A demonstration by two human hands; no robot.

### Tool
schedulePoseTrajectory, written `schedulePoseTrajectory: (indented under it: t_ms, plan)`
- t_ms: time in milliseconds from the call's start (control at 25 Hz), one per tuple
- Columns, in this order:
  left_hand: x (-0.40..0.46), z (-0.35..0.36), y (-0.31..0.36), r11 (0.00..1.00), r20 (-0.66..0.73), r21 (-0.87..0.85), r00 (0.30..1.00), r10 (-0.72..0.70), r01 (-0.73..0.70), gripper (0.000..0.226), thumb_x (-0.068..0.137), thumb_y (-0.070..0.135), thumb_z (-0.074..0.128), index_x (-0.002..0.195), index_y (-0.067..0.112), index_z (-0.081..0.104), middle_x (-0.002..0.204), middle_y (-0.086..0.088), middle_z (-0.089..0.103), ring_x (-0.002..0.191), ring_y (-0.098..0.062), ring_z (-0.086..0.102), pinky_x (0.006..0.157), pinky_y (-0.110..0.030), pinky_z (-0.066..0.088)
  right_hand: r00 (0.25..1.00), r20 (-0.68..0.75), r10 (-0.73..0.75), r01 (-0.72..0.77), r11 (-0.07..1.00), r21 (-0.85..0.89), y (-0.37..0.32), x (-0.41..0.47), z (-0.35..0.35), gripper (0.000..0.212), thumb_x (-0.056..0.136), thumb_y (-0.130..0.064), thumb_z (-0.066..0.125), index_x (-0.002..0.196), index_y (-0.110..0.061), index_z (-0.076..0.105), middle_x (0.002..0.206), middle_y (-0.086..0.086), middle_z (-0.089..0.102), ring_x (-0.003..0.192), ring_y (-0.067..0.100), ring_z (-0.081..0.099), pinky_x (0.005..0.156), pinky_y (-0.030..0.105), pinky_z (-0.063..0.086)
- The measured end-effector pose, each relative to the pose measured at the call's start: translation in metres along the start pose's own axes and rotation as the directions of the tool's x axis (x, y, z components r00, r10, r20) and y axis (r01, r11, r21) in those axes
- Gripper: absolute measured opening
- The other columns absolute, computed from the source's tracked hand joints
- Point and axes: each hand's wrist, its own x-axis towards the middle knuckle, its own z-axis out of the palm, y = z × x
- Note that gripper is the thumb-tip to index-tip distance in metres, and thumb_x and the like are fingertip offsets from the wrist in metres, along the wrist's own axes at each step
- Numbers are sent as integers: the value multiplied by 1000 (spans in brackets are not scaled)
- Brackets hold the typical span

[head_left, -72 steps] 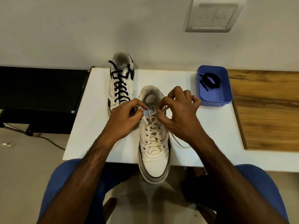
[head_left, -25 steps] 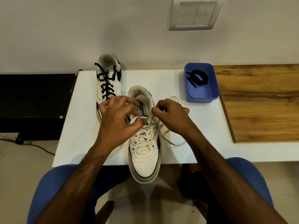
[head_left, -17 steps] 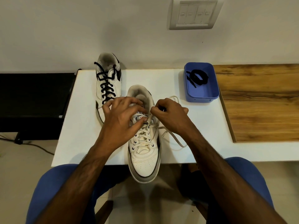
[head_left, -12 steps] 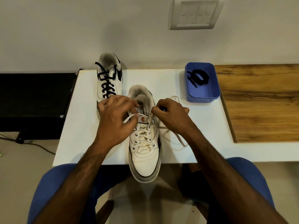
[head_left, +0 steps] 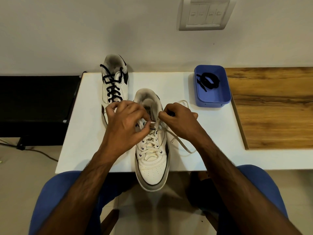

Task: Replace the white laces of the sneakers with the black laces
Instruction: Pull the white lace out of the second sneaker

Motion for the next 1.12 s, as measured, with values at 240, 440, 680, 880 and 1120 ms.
schedulePoseTrajectory:
  t_ms: [240, 440, 680, 880, 1120]
  plan:
    - [0, -9, -3, 997, -55, 2, 995, -83, 83, 16, 88, 36, 59, 95, 24, 67, 105, 11, 65, 111, -18, 53, 93, -37, 22, 1000, 18, 10, -10, 1000, -9, 1, 1, -2, 30, 92, -38, 54, 72, -17, 59, 72, -1, 61, 74, 8, 53, 82, 38, 22]
    - [0, 4, 4, 992, 11, 80, 995, 100, -101, 14, 92, 38, 66, 93, 25, 72, 99, 13, 69, 109, -18, 60, 100, -43, 25, 1000, 7, 11, -11, 1000, -22, 0, 2, 0, 29, 91, -37, 54, 68, -21, 54, 70, -3, 58, 72, 8, 52, 80, 38, 23]
    - [-1, -14, -7, 992, -141, -5, 982, -126, 127, 11, 87, 33, 67, 86, 22, 69, 95, 12, 68, 106, -20, 57, 91, -40, 26, 1000, 17, 18, -18, 1000, -18, 1, 2, -1, 30, 92, -38, 54, 78, -13, 62, 75, 1, 61, 74, 10, 53, 82, 37, 23]
    - [-1, 3, 4, 999, 24, 7, 999, 45, -46, 16, 91, 40, 67, 98, 27, 73, 102, 15, 69, 109, -16, 59, 101, -43, 25, 1000, -2, 7, -7, 1000, -29, 0, 3, 1, 29, 91, -37, 54, 69, -17, 55, 73, 3, 60, 71, 11, 53, 80, 38, 24]
    - [-2, -13, -6, 996, -123, 58, 991, -56, 64, 10, 95, 27, 61, 91, 21, 68, 94, 9, 67, 103, -21, 58, 95, -42, 28, 999, 28, 16, -15, 1000, -19, 0, 2, -1, 29, 91, -38, 54, 68, -20, 54, 69, -5, 55, 72, 9, 52, 83, 39, 25]
